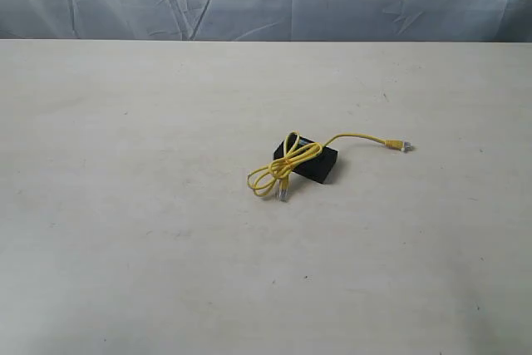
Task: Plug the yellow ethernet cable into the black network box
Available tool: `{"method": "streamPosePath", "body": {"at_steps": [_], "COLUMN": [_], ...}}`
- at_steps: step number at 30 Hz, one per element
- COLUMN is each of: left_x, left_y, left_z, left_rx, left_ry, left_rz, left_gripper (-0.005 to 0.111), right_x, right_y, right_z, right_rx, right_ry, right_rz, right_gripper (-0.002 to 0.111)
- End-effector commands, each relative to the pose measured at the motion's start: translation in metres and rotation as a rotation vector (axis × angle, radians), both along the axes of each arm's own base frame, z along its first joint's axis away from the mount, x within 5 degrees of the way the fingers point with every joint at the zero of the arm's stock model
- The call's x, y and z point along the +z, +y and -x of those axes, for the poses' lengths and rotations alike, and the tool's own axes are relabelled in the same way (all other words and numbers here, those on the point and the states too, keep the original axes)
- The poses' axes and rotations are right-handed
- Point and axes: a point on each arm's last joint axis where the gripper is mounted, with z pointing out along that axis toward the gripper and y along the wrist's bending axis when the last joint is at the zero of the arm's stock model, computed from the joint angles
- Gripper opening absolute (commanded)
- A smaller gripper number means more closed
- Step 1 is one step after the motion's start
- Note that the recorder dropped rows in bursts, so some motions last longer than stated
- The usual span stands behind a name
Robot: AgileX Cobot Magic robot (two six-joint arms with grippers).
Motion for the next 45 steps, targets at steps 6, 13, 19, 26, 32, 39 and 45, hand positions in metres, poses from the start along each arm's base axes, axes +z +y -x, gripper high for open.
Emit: {"method": "streamPosePath", "body": {"at_steps": [6,13,19,26,32,39,45], "left_x": [0.001,0.001,0.001,0.001,0.001,0.002,0.013], "left_y": [0.000,0.000,0.000,0.000,0.000,0.000,0.001], "left_z": [0.000,0.000,0.000,0.000,0.000,0.000,-0.001], "left_rx": [0.003,0.003,0.003,0.003,0.003,0.004,0.009], "left_ry": [-0.025,-0.025,-0.025,-0.025,-0.025,-0.041,-0.156], "left_rz": [0.003,0.003,0.003,0.003,0.003,0.003,0.010], "left_gripper": [0.000,0.000,0.000,0.000,0.000,0.000,0.000], "right_x": [0.001,0.001,0.001,0.001,0.001,0.001,0.001], "right_y": [0.000,0.000,0.000,0.000,0.000,0.000,0.000], "right_z": [0.000,0.000,0.000,0.000,0.000,0.000,0.000], "right_rx": [-0.004,-0.004,-0.004,-0.004,-0.004,-0.004,-0.004], "right_ry": [-0.018,-0.020,-0.020,-0.020,-0.020,-0.020,-0.018], "right_rz": [0.000,0.000,0.000,0.000,0.000,0.000,0.000], "right_gripper": [-0.001,-0.001,-0.001,-0.001,-0.001,-0.001,-0.001]}}
